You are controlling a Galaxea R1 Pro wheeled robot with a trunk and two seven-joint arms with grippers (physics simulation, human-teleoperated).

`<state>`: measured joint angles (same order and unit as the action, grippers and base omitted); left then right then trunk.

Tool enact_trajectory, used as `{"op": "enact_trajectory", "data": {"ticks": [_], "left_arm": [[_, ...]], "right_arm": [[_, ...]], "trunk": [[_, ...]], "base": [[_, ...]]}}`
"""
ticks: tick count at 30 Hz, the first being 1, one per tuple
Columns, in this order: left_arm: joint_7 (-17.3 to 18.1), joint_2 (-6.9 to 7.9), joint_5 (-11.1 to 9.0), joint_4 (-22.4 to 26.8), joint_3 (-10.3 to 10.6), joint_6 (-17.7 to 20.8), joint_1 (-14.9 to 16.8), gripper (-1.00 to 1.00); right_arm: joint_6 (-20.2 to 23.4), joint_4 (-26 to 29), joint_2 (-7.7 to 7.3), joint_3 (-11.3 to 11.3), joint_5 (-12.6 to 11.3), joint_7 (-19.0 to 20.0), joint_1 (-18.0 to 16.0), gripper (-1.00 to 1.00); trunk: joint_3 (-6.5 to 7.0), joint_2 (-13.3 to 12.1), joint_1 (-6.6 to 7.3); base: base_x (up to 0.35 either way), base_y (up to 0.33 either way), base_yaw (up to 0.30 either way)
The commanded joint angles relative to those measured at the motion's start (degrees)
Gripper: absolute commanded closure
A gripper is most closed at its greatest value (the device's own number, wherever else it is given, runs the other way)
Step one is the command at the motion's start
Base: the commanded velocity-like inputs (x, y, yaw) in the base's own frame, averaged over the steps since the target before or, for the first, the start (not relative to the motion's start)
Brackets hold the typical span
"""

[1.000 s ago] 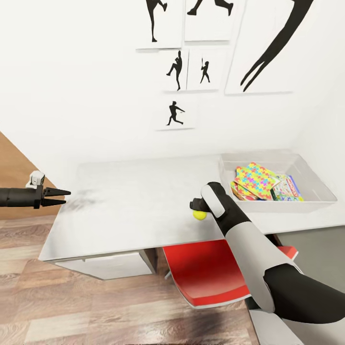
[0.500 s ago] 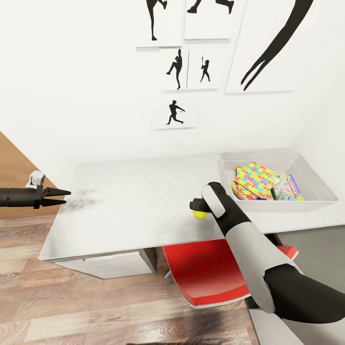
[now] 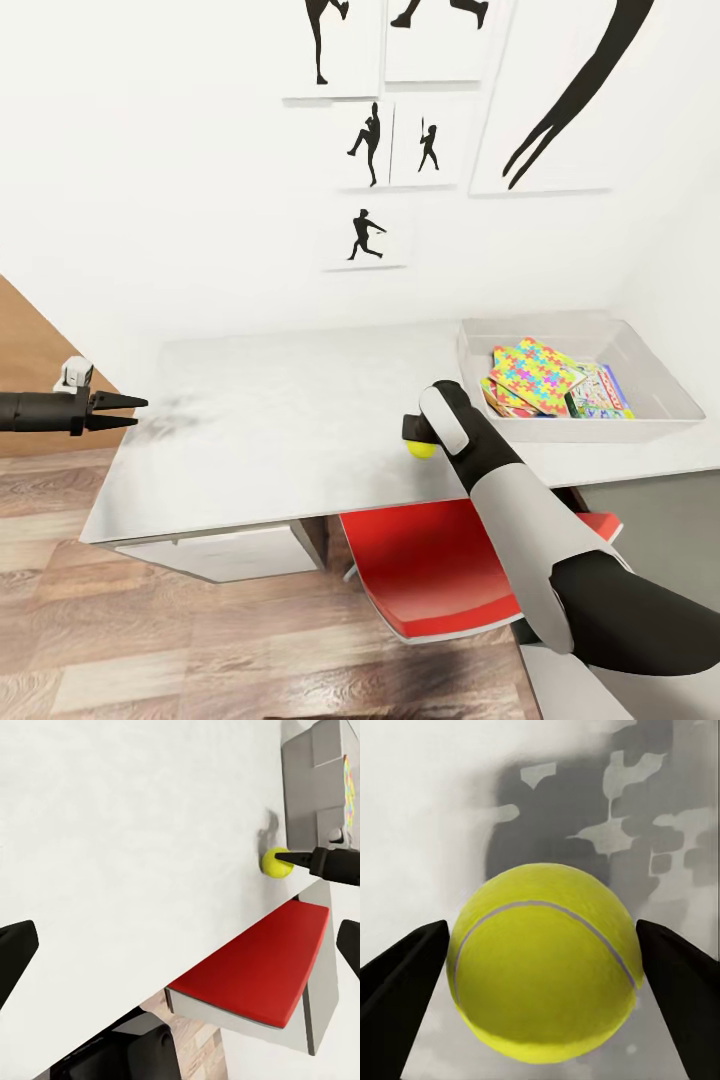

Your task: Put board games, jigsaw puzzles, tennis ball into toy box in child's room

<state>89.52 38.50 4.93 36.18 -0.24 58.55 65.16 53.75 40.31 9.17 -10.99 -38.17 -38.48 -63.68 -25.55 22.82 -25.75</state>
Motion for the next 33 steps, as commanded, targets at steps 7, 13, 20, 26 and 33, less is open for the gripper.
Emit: {"op": "enact_trajectory", "data": {"ticks": [7, 13, 20, 26, 33], "left_arm": [[0.5, 0.0, 0.5, 0.0, 0.0, 0.6, 0.1, -1.0], [0.5, 0.0, 0.5, 0.0, 0.0, 0.6, 0.0, -1.0], [0.5, 0.08, 0.5, 0.0, -0.1, 0.6, 0.0, -1.0], [0.5, 0.1, 0.6, 0.0, -0.1, 0.6, 0.0, -1.0], [0.5, 0.15, 0.6, 0.0, -0.1, 0.6, 0.0, -1.0]], "right_arm": [[0.0, 0.0, -0.1, -0.1, -0.9, -0.6, 0.0, 1.0], [0.0, 0.1, -0.11, -0.1, -1.0, -0.6, 0.0, 1.0], [0.0, 0.4, -0.04, -0.2, -1.0, -0.6, 0.0, 1.0], [0.0, 0.5, -0.06, -0.1, -1.1, -0.6, 0.0, 1.0], [0.1, 0.5, -0.03, -0.2, -1.1, -0.7, 0.0, 1.0]], "trunk": [[-0.1, 0.1, -0.04], [-0.1, 0.1, -0.04], [-0.04, 0.1, -0.04], [0.44, 0.1, -0.04], [1.08, 0.1, -0.04]], "base": [[0.0, 0.0, 0.0], [0.0, 0.0, 0.0], [0.0, 0.0, 0.0], [0.0, 0.0, 0.0], [0.0, 0.0, 0.0]]}}
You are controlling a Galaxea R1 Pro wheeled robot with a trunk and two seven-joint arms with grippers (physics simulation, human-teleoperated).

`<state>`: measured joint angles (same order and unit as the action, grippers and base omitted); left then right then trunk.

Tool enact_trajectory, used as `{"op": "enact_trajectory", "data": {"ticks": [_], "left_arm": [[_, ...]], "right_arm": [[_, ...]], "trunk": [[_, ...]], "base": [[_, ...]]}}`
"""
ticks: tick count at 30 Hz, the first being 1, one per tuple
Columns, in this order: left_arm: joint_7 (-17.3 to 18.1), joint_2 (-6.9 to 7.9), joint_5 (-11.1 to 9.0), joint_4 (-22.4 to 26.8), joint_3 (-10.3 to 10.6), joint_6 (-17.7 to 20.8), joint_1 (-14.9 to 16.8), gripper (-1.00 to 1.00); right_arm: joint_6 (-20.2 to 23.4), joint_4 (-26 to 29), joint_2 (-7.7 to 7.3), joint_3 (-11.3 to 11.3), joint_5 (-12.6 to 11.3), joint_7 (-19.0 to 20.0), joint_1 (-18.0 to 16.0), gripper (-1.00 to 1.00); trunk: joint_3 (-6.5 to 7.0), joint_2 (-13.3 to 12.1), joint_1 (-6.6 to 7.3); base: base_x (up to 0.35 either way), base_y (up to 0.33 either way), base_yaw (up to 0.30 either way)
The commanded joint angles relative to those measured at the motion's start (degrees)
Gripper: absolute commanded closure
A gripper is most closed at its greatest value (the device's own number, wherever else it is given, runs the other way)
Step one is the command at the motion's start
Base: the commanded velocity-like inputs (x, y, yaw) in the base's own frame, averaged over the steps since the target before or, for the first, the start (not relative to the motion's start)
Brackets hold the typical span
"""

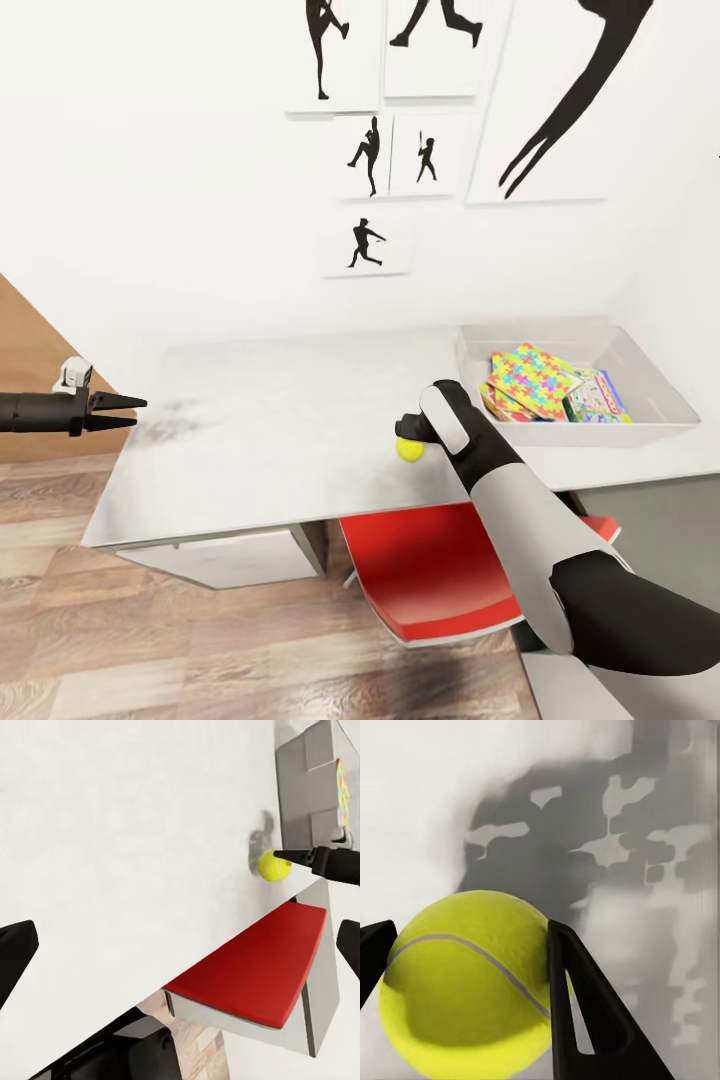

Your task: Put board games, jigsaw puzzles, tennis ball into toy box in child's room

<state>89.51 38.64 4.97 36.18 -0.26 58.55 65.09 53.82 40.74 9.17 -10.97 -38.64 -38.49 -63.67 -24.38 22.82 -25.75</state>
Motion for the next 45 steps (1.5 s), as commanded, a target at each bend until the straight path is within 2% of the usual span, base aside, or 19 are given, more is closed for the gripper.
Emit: {"op": "enact_trajectory", "data": {"ticks": [1, 21, 32, 42, 45], "left_arm": [[0.5, -0.01, 0.5, 0.0, 0.0, 0.6, 0.1, -1.0], [0.5, -0.05, 0.5, 0.0, -0.1, 0.6, 0.1, -1.0], [0.5, -0.06, 0.5, 0.0, -0.2, 0.7, 0.0, -1.0], [0.5, -0.06, 0.5, 0.0, -0.3, 0.7, 0.0, -1.0], [0.5, -0.06, 0.5, 0.0, -0.3, 0.7, 0.0, -1.0]], "right_arm": [[0.0, 0.0, -0.03, -0.2, -0.6, -0.7, -0.1, 1.0], [0.4, 0.6, 0.08, 0.2, -0.6, -1.0, -0.2, 1.0], [6.0, 15.1, 0.71, 0.5, -1.0, -1.5, -0.8, 1.0], [6.2, 23.5, -0.13, 0.7, -1.1, -1.5, -1.5, 1.0], [6.2, 24.5, -0.78, 1.4, -1.1, -1.5, -1.6, 1.0]], "trunk": [[0.0, 0.1, -0.04], [1.85, 0.1, -0.04], [2.87, 0.1, -0.04], [3.8, 0.1, -0.04], [4.08, 0.1, -0.04]], "base": [[0.0, 0.0, 0.0], [0.0, 0.0, 0.0], [0.0, 0.0, 0.0], [0.0, -0.087, 0.0], [0.0, -0.182, 0.0]]}}
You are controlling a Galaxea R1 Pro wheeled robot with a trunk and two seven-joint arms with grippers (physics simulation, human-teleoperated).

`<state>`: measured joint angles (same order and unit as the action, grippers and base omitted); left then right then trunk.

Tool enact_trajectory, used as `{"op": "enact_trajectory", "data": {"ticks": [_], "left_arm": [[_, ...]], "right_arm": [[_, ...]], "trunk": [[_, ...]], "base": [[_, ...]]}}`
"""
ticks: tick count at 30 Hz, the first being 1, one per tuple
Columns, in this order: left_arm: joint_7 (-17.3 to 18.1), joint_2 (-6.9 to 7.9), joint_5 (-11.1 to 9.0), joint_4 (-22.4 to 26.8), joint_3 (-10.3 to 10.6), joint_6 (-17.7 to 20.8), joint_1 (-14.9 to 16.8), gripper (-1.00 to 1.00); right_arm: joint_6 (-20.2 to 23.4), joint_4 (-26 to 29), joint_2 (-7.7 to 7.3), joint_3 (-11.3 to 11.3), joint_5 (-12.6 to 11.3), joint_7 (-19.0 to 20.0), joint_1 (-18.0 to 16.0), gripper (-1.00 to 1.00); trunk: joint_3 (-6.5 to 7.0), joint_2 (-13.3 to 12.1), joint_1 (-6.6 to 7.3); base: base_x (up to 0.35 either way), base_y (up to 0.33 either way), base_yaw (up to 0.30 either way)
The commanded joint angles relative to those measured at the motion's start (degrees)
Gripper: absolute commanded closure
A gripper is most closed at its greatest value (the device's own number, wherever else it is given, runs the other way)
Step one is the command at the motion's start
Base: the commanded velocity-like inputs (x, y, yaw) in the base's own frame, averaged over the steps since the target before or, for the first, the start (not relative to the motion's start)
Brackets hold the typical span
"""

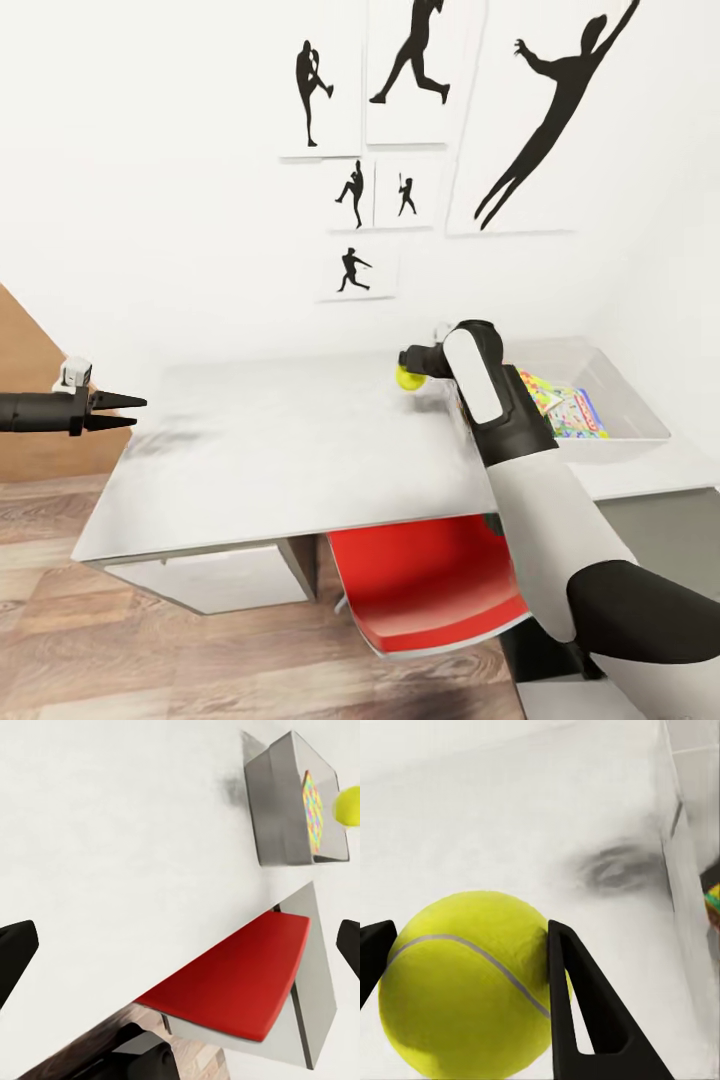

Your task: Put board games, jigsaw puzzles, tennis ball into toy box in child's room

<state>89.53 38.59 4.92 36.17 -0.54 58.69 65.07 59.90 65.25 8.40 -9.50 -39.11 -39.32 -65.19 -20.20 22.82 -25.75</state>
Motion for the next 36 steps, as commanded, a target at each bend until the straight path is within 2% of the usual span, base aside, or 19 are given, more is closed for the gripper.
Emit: {"op": "enact_trajectory", "data": {"ticks": [1, 4, 5, 11, 23, 36], "left_arm": [[0.5, 0.0, 0.5, 0.0, -0.1, 0.6, 0.1, -1.0], [0.5, -0.02, 0.5, 0.0, -0.1, 0.7, 0.1, -1.0], [0.5, -0.06, 0.5, 0.0, -0.1, 0.7, 0.1, -1.0], [0.5, -0.07, 0.5, 0.0, -0.1, 0.9, 0.1, -1.0], [0.5, -0.1, 0.0, 0.0, -0.2, 1.2, 0.1, -1.0], [0.5, -0.7, -0.2, 0.0, -0.3, 1.2, 0.1, -1.0]], "right_arm": [[0.1, 0.2, -0.57, 0.6, -0.7, -0.7, -0.1, 1.0], [0.1, 1.1, -2.16, 3.0, -0.9, -0.7, -0.1, 1.0], [0.1, 1.5, -2.72, 4.5, -0.8, -0.7, -0.1, 1.0], [0.1, 2.4, -4.2, 8.2, -0.6, -1.2, -0.1, 1.0], [0.1, 2.9, -4.78, 8.7, -0.8, -6.6, -1.3, 1.0], [0.1, 3.5, -4.74, 8.8, -1.1, -7.0, -0.8, 1.0]], "trunk": [[-0.01, 0.1, -0.04], [0.27, 0.1, -0.04], [0.36, 0.1, -0.04], [0.92, 0.1, -0.04], [1.73, 0.1, -0.04], [1.75, 0.1, -0.04]], "base": [[0.0, -0.09, -0.005], [0.0, -0.041, -0.04], [0.0, -0.015, -0.066], [0.0, -0.005, -0.096], [0.0, 0.0, -0.099], [0.0, 0.0, -0.039]]}}
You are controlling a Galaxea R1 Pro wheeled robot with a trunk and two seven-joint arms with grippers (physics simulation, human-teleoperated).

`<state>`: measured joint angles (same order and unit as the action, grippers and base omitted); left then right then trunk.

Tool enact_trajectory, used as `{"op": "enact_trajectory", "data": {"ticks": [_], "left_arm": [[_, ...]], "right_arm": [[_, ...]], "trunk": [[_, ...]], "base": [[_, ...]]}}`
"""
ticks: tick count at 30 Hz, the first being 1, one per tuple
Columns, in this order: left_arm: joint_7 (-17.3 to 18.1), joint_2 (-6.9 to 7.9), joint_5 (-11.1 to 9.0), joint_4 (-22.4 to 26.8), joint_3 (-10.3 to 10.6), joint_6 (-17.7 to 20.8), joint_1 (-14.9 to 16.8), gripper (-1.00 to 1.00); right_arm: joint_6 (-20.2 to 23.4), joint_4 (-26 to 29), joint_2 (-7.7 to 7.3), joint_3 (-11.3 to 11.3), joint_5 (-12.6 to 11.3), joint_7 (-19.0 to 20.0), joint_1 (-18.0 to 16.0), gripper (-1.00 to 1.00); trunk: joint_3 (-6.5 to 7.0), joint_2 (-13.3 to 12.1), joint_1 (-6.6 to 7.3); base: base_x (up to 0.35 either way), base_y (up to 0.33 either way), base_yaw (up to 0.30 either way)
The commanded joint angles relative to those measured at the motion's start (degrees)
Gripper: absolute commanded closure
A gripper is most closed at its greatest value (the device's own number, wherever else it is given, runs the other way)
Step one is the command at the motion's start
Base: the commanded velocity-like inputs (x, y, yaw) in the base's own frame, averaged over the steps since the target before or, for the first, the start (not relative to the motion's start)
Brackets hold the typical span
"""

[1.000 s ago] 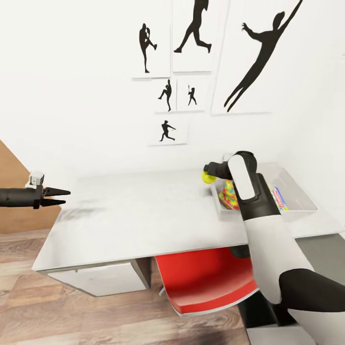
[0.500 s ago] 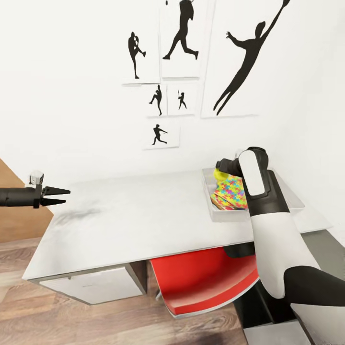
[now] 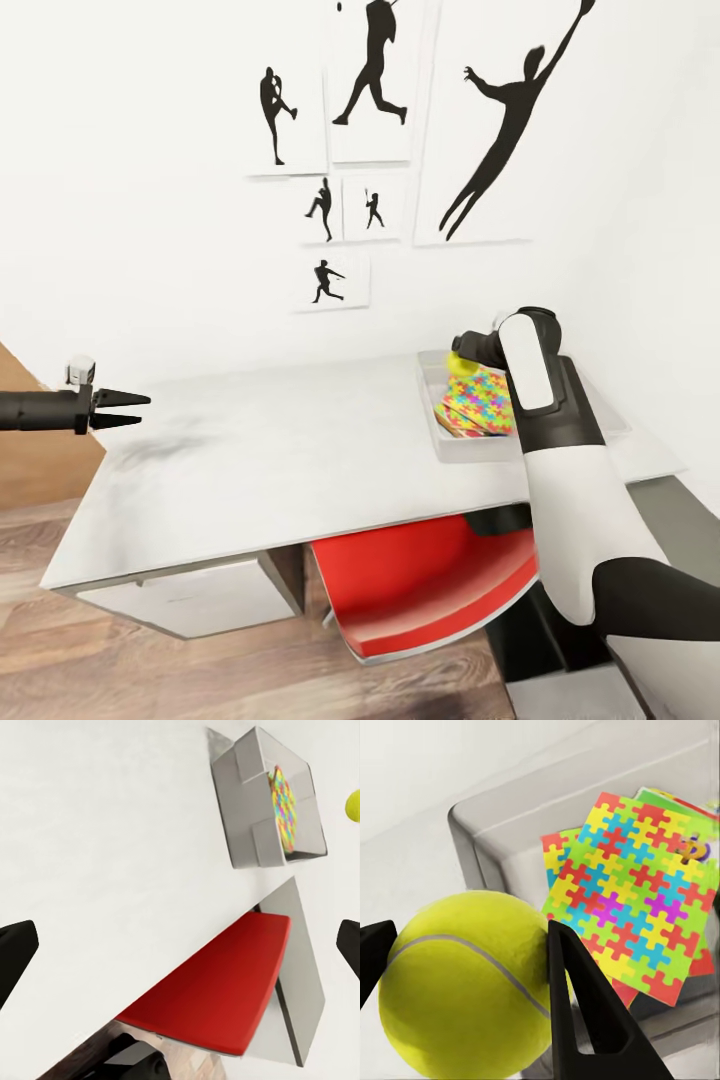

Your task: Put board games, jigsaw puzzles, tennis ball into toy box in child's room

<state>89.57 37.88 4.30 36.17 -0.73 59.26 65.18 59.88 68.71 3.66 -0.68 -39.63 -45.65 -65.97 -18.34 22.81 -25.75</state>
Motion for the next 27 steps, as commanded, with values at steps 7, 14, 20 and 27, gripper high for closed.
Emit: {"op": "enact_trajectory", "data": {"ticks": [7, 14, 20, 27], "left_arm": [[0.4, 0.01, 0.4, 0.0, -0.1, 0.6, 0.0, -1.0], [0.4, 0.07, 0.5, 0.0, -0.1, 0.6, 0.0, -1.0], [0.4, 0.09, 0.5, 0.0, -0.1, 0.6, 0.0, -1.0], [0.4, 0.01, 0.5, 0.0, -0.1, 0.6, 0.0, -1.0]], "right_arm": [[0.1, 0.0, 0.03, -0.1, -0.5, -0.7, 0.0, 1.0], [0.1, 0.0, 0.1, -0.1, -0.5, -0.7, 0.0, 1.0], [0.0, 0.2, 0.06, -0.3, 0.0, -0.7, 0.0, 1.0], [-0.2, 1.5, 0.06, -0.3, -0.1, -1.3, 0.3, 1.0]], "trunk": [[-0.11, 0.1, -0.03], [-0.11, 0.1, -0.03], [-0.11, 0.1, -0.03], [-0.11, 0.1, -0.03]], "base": [[0.0, 0.0, -0.255], [0.046, 0.087, -0.276], [0.139, 0.046, -0.112], [0.066, 0.026, -0.007]]}}
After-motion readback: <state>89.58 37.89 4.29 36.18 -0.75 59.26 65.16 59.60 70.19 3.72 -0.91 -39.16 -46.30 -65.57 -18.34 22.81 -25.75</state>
